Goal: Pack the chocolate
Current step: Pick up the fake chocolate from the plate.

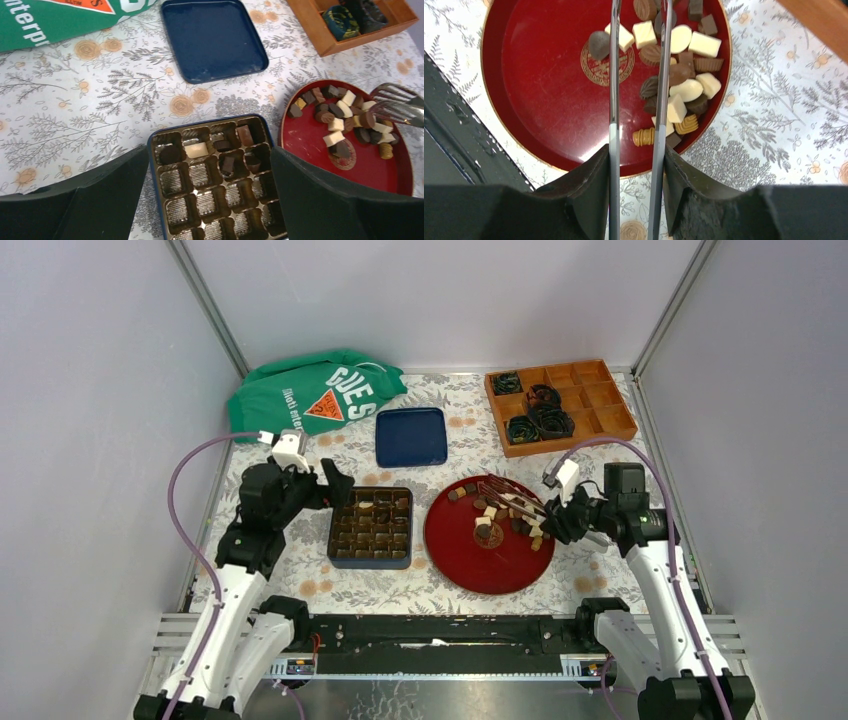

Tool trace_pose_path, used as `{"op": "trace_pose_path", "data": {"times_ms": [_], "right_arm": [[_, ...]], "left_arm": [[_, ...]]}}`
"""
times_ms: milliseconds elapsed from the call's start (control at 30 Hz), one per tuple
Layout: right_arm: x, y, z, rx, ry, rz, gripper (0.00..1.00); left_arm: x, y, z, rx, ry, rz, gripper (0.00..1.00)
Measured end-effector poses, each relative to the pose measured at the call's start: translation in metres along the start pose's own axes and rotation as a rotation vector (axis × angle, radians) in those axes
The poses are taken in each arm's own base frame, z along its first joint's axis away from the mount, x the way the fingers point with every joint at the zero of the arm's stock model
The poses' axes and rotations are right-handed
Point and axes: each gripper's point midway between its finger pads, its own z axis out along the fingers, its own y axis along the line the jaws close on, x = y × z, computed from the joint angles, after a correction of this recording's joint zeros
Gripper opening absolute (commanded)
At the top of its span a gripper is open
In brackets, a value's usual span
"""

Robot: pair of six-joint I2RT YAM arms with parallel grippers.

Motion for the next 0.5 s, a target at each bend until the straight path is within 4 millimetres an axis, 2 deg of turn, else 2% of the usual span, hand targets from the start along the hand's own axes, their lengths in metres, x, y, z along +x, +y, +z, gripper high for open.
{"op": "trace_pose_path", "data": {"times_ms": [200, 500], "right_arm": [[0.022, -0.001, 0.002, -0.005, 0.097, 0.004, 0.44], [0.04, -0.009, 0.004, 0.003, 0.19, -0.018, 0.43]], "left_arm": [[-0.004, -0.023, -0.008, 0.079, -0.025, 0.003, 0.98], [0.003, -0.05, -0.012, 0.192, 0.001, 0.024, 0.99]]}}
